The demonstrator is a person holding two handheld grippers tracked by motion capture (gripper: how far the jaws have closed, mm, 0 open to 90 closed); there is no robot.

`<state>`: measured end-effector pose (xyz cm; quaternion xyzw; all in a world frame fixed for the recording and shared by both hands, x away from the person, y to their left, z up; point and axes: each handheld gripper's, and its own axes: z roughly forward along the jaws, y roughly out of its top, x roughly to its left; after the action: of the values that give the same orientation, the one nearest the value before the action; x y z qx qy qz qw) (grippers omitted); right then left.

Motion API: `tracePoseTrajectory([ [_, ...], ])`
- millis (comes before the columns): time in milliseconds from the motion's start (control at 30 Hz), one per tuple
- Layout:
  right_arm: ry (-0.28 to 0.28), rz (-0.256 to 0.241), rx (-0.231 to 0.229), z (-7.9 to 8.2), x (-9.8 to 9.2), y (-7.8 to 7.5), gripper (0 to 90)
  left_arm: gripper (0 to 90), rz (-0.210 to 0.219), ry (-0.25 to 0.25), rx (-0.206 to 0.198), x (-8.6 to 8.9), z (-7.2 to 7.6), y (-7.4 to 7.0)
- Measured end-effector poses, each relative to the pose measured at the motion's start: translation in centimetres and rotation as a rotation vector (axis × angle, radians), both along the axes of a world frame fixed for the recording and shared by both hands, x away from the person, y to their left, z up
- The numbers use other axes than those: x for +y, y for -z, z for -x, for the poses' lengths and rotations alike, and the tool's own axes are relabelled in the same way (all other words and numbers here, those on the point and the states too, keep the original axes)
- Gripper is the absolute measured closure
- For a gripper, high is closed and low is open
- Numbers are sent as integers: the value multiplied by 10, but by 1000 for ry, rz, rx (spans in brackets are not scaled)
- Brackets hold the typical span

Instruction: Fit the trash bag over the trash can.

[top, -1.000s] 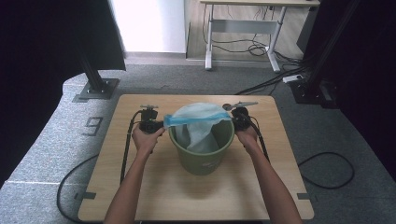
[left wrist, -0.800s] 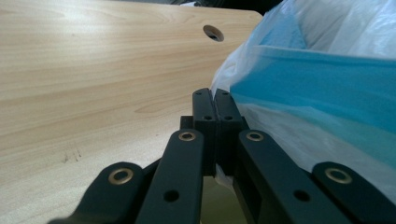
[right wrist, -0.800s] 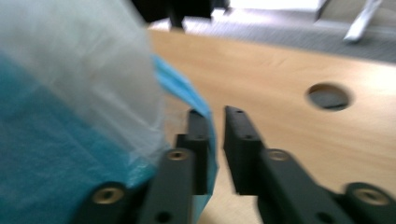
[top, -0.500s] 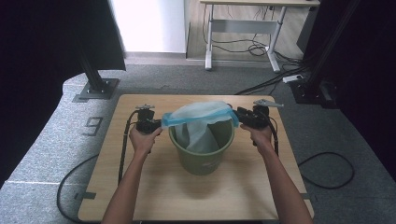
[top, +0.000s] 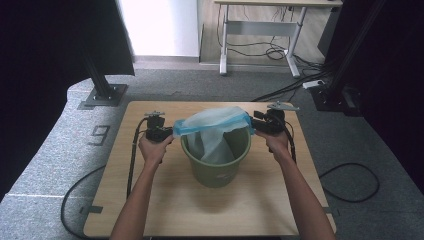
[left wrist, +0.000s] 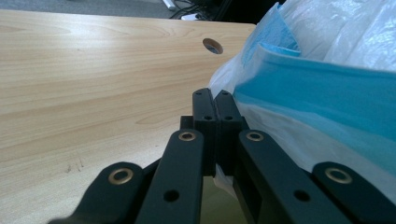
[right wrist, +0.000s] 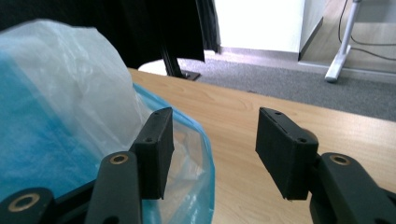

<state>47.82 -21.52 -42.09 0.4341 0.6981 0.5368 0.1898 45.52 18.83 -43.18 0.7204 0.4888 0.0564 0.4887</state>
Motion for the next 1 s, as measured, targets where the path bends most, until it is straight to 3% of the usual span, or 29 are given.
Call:
tracePoseTrajectory([
  [267,35,-21,-44,11,-15,-14,456,896,-4,-3,-7,1,2,-2],
  [300,40,-42,-59,14,-20,-18,462,896,-3,-3,-10,1,2,-2],
  [400,27,-50,-71,18,-23,-22,463,896,-4,-3,-11,0,3,-3],
  [600,-42,-39,-88,36,-23,-28,461,896,-8,-4,-8,0,2,-2],
  [800,-144,-33,-97,56,-17,-27,454,896,-17,-5,-10,-1,4,-3],
  [1000,-170,-14,-104,63,-12,-27,451,896,-18,-6,-9,-1,4,-4],
])
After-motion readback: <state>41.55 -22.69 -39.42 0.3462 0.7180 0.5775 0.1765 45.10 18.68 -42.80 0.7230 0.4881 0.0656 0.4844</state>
